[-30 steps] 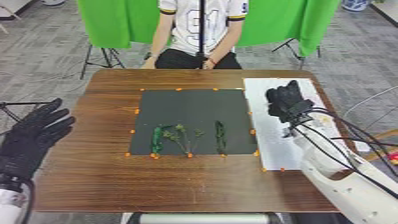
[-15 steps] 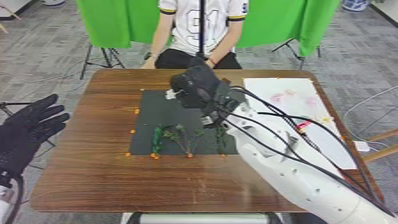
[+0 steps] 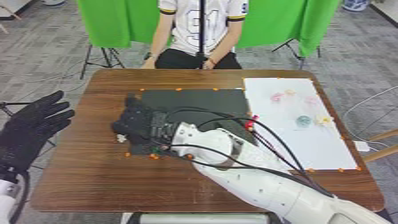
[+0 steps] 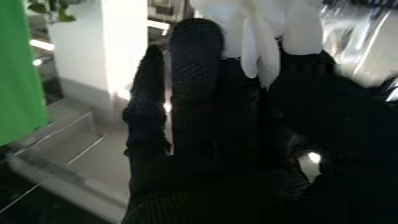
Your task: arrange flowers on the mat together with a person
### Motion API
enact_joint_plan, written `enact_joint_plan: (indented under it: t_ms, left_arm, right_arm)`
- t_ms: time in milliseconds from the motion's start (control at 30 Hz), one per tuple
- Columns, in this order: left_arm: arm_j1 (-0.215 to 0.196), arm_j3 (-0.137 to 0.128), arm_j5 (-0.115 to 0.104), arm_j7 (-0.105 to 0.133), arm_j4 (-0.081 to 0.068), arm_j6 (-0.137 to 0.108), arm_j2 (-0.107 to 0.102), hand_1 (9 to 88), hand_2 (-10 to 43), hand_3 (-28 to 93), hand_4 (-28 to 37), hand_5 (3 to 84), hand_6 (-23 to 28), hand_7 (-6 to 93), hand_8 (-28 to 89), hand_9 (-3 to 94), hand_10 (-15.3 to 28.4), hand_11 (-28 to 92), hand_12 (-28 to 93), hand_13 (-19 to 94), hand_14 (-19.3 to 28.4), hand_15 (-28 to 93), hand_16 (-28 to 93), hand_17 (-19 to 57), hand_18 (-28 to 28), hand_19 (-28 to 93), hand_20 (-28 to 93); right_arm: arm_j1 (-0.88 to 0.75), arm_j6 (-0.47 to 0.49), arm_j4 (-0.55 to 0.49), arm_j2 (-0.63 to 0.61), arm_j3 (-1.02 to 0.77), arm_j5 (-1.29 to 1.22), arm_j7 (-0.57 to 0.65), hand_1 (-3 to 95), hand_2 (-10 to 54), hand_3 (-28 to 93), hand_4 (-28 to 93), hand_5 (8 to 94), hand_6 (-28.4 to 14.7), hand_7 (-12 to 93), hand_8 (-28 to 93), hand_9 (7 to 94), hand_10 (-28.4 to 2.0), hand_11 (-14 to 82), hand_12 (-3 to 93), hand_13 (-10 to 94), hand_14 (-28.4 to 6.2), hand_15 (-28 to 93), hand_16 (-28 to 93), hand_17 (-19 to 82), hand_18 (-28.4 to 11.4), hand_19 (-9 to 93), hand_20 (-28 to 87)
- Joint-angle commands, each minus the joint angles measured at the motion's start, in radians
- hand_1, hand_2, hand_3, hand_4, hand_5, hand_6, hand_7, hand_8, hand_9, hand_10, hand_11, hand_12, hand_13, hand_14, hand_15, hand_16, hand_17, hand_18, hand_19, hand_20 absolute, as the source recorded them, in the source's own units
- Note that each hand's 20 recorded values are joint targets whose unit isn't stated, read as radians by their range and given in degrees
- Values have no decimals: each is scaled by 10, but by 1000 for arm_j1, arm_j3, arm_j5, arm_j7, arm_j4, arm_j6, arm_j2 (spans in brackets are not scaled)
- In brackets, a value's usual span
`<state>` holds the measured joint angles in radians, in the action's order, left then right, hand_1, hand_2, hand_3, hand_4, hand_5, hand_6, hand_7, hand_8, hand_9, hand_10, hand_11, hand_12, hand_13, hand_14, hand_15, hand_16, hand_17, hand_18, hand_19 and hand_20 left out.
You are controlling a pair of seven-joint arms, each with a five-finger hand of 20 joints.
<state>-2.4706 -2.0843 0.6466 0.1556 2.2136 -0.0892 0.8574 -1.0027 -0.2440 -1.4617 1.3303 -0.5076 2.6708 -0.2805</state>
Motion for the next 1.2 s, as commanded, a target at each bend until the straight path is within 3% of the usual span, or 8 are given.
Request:
enact_joint_plan:
  t_ms: [33,200,367,900,1000,1200]
  left_arm:
    - [2,16,-2,6,-8,-11,-12,255,-11,701,-254,332,42,150,-77,291,126,179,197,233,151,272,38,-78,225,449,121]
    - [7,20,-2,6,-11,-12,-19,256,-11,700,-255,332,42,150,-77,291,126,178,196,233,152,274,39,-78,226,449,120]
    - [11,25,1,1,-9,-6,-23,256,-10,700,-254,331,42,149,-77,291,126,178,196,233,152,275,38,-78,226,450,120]
    - [2,20,3,4,-6,-12,-15,255,-11,701,-253,332,42,150,-77,291,127,178,197,233,152,276,37,-79,226,450,120]
    - [3,21,3,8,-6,-13,-15,255,-11,701,-254,332,42,150,-77,291,126,179,197,233,152,275,37,-79,226,450,120]
    - [2,20,3,4,-5,-13,-13,255,-10,700,-254,332,41,151,-77,291,127,179,196,233,152,277,37,-79,226,450,120]
  right_arm:
    - [49,14,71,34,30,68,17,502,-95,767,-283,677,67,522,-46,823,-48,186,515,645,-33,509,434,223,-149,606,425]
    - [61,-43,123,59,46,96,48,502,-95,765,-283,674,69,525,-50,824,-45,182,516,638,-35,511,435,221,-147,604,426]
    - [57,-28,146,72,33,123,39,503,-95,763,-283,669,71,530,-48,821,-46,181,521,629,-36,520,439,219,-148,605,429]
    - [39,190,136,83,-41,230,-5,457,-95,737,-283,602,73,517,-66,760,-37,147,485,572,-37,510,369,186,-147,575,415]
    - [40,192,131,83,-42,226,2,436,-95,731,-283,586,69,516,-71,727,-44,209,430,558,-44,545,293,180,-149,572,412]
    - [41,200,111,80,-40,203,43,386,-95,734,-283,574,62,482,-56,673,-60,324,320,542,-50,556,280,173,-152,574,414]
